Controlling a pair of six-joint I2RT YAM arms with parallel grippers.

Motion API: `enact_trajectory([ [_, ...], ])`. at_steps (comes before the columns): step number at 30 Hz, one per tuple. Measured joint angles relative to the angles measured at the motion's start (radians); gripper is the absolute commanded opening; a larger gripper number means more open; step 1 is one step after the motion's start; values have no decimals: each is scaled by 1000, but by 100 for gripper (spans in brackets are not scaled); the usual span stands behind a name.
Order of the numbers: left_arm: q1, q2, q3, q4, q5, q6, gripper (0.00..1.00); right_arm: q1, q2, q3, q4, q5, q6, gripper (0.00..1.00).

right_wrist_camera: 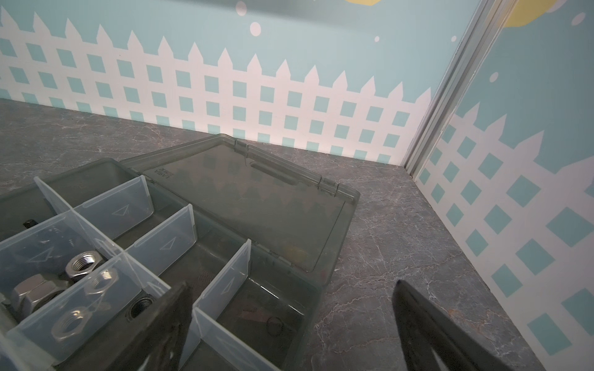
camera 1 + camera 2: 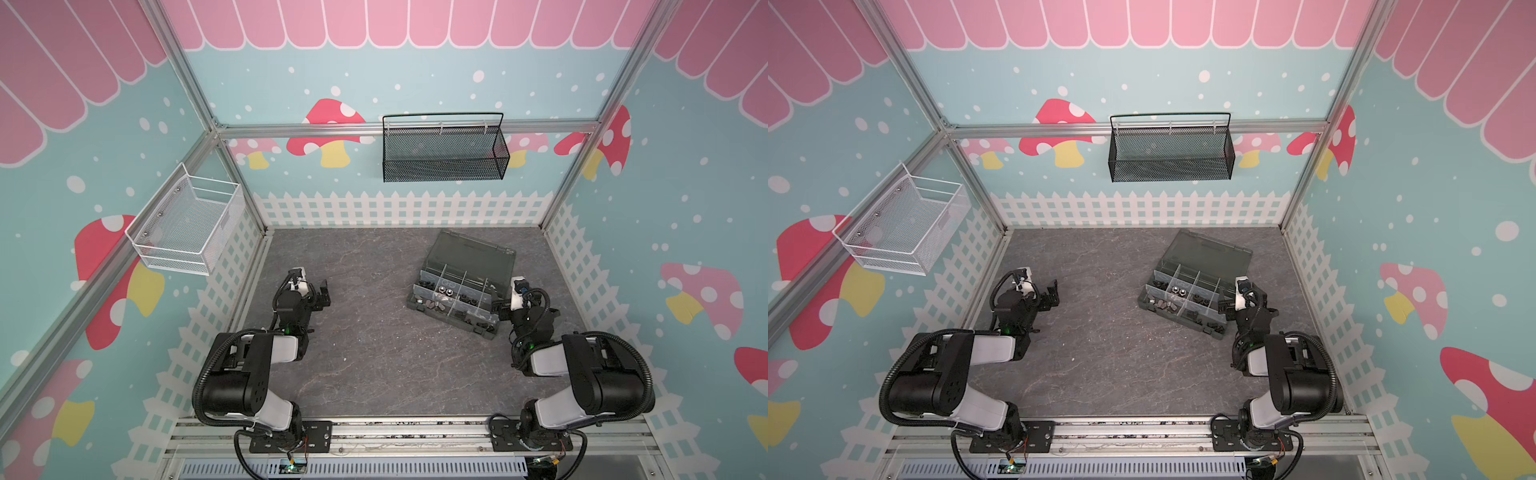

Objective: Sort the screws and nuts into containers
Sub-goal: Reset both arms

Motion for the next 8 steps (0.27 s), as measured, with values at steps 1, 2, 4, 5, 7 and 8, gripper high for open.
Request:
enact_trajectory([
  [1,0,0,0,0,0,0,100,0,0,0,0,0,0,98],
  [2,0,0,0,0,0,0,100,0,0,0,0,-1,0,98],
  [4,0,0,0,0,0,0,100,0,0,0,0,-2,0,98],
  [5,0,0,0,0,0,0,100,0,0,0,0,-3,0,98],
  [7,0,0,0,-2,0,0,100,0,0,0,0,-5,0,98],
  [8,0,0,0,-2,0,0,100,0,0,0,0,-5,0,98],
])
